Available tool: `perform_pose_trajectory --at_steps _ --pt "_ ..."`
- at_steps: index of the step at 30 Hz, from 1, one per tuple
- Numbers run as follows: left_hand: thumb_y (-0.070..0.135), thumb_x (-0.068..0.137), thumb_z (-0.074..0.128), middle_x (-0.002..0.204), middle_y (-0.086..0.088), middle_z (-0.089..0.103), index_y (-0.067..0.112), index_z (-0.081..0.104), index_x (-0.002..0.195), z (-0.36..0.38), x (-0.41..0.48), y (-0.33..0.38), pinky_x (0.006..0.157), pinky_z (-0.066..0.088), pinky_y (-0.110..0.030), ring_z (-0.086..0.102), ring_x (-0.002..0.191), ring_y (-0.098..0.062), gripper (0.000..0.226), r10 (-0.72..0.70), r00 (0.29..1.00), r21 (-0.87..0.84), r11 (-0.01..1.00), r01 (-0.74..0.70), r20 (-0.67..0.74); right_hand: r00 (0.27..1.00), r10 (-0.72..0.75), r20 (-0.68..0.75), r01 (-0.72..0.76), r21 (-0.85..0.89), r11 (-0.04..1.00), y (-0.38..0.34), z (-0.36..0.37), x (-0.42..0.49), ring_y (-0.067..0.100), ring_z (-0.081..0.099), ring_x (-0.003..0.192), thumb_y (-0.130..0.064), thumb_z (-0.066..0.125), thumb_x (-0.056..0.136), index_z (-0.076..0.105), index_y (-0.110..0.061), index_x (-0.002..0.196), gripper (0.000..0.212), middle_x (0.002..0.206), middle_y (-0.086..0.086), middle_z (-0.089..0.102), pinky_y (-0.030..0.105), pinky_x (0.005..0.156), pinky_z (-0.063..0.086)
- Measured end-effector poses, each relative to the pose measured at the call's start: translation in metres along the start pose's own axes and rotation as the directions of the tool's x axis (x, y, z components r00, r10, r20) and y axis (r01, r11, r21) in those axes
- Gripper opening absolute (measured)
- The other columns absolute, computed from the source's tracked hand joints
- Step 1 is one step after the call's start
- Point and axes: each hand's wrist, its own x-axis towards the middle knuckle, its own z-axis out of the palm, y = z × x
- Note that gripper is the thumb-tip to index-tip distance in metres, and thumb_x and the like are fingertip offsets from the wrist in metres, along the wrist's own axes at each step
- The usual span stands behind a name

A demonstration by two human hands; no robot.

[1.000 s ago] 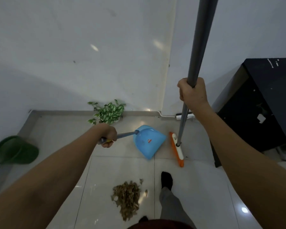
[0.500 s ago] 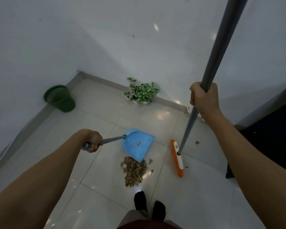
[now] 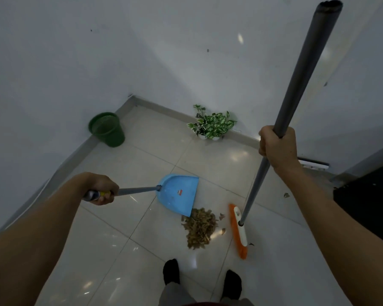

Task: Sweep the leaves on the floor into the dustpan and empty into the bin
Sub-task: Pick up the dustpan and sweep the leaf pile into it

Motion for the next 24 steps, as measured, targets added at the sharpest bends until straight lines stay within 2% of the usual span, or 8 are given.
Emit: perform_pose_trajectory --at_steps 3,7,11,15,18,21,24 --pt "0.016 0.095 0.045 0.054 -0.003 0.044 0.003 0.049 0.094 -0.035 0.006 -0.009 0.034 0.033 -0.017 0.037 0.036 -0.009 0.014 -0.019 1.000 0.032 0.999 0.018 0.019 1.000 0.002 -0.014 -0.003 -0.018 1.000 -0.001 0.023 0.000 0.012 0.024 0.038 -0.014 0.047 0.072 0.033 -0.015 0.052 0.024 0.041 -0.006 0.025 0.028 0.046 0.021" --pt "0.014 0.095 0.047 0.056 -0.004 0.045 0.001 0.051 0.098 -0.077 0.017 -0.014 0.033 0.033 -0.016 0.037 0.035 -0.009 0.014 -0.051 0.998 0.032 0.998 0.050 0.044 0.999 0.008 -0.048 -0.011 -0.070 0.997 -0.003 0.060 0.001 0.014 0.028 0.041 -0.016 0.048 0.072 0.043 -0.010 0.058 0.016 0.049 0.004 0.028 0.029 0.048 0.025" --pt "0.013 0.096 0.045 0.052 -0.004 0.046 0.003 0.049 0.082 -0.108 0.033 -0.016 0.031 0.032 -0.014 0.038 0.032 -0.008 0.018 -0.114 0.991 0.068 0.992 0.109 0.073 0.996 0.030 -0.084 -0.039 -0.097 0.995 -0.004 0.086 -0.001 0.015 0.029 0.043 -0.017 0.048 0.072 0.042 -0.011 0.060 0.016 0.053 0.005 0.029 0.028 0.049 0.025" --pt "0.010 0.096 0.043 0.054 -0.005 0.046 -0.002 0.049 0.087 -0.125 0.054 -0.020 0.031 0.034 -0.015 0.039 0.033 -0.009 0.016 -0.137 0.986 0.110 0.986 0.127 0.092 0.995 0.037 -0.093 -0.045 -0.092 0.995 -0.004 0.102 -0.003 0.019 0.026 0.045 -0.016 0.047 0.072 0.043 -0.009 0.060 0.015 0.054 0.006 0.027 0.030 0.050 0.022" --pt "0.009 0.096 0.041 0.054 -0.006 0.047 -0.003 0.047 0.088 -0.130 0.074 -0.021 0.030 0.035 -0.015 0.040 0.032 -0.010 0.015 -0.169 0.980 0.118 0.981 0.157 0.103 0.993 0.046 -0.106 -0.056 -0.092 0.994 -0.002 0.111 -0.003 0.019 0.025 0.045 -0.015 0.047 0.072 0.037 -0.012 0.055 0.020 0.055 0.007 0.028 0.030 0.050 0.021" --pt "0.009 0.096 0.037 0.050 -0.005 0.046 -0.002 0.047 0.086 -0.128 0.090 -0.019 0.029 0.035 -0.014 0.038 0.030 -0.010 0.018 -0.207 0.968 0.070 0.978 0.199 0.144 0.993 0.053 -0.108 -0.065 -0.113 0.991 0.000 0.124 -0.002 0.019 0.026 0.045 -0.016 0.047 0.073 0.034 -0.013 0.054 0.023 0.053 0.007 0.028 0.030 0.049 0.023" --pt "0.007 0.094 0.037 0.058 -0.011 0.055 -0.006 0.051 0.092 -0.136 0.094 -0.012 0.030 0.038 -0.014 0.042 0.032 -0.011 0.019 -0.183 0.974 0.067 0.982 0.175 0.135 0.993 0.050 -0.111 -0.065 -0.136 0.989 0.001 0.142 0.001 0.023 0.027 0.047 -0.017 0.048 0.072 0.037 -0.011 0.055 0.022 0.054 0.009 0.029 0.033 0.050 0.025"
